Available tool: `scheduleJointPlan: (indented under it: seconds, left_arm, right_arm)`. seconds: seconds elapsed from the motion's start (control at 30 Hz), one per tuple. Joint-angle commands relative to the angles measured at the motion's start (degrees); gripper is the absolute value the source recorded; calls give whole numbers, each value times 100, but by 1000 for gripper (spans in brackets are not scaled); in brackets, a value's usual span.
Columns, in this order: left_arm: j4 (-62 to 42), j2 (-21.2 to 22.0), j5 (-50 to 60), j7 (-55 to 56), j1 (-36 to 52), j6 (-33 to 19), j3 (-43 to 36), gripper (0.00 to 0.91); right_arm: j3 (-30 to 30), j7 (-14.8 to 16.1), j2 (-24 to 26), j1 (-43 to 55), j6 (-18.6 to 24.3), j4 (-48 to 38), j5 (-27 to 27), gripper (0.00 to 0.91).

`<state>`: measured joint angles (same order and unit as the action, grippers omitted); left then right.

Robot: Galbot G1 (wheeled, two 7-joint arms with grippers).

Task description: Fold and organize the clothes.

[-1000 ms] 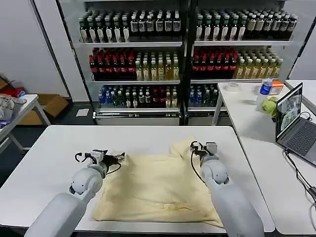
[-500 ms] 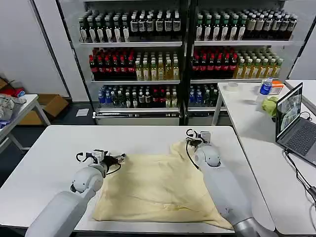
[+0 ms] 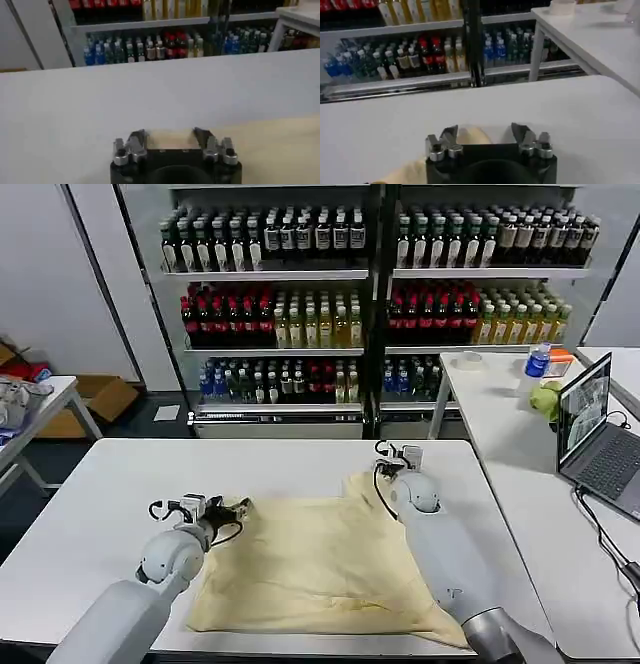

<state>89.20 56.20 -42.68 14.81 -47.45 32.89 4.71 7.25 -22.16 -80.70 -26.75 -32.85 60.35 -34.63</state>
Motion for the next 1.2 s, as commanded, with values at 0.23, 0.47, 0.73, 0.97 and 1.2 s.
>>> scheduleJointPlan:
  seconds: [0.23, 0.47, 0.73, 0.97, 1.2]
  left_arm:
    - [130, -26, -146, -54, -224, 10, 97, 30]
    - [296, -37, -193, -129, -322, -138, 204, 30]
    - [543, -65, -317, -164, -369, -242, 316, 30]
    - [871, -129, -509, -194, -505, -280, 459, 30]
    - [1257, -280, -662, -210, -711, -279, 670, 30]
  right_arm:
    - [-34, 43, -37, -38, 20, 52, -18, 0]
    - [-56, 64, -3, -134, 154, 475, 51, 0]
    - [-88, 14, 137, -267, 430, 1184, 181, 0]
    - [-60, -94, 451, -575, 454, 2239, 130, 0]
    - [36, -156, 832, -1190, 345, 3273, 98, 0]
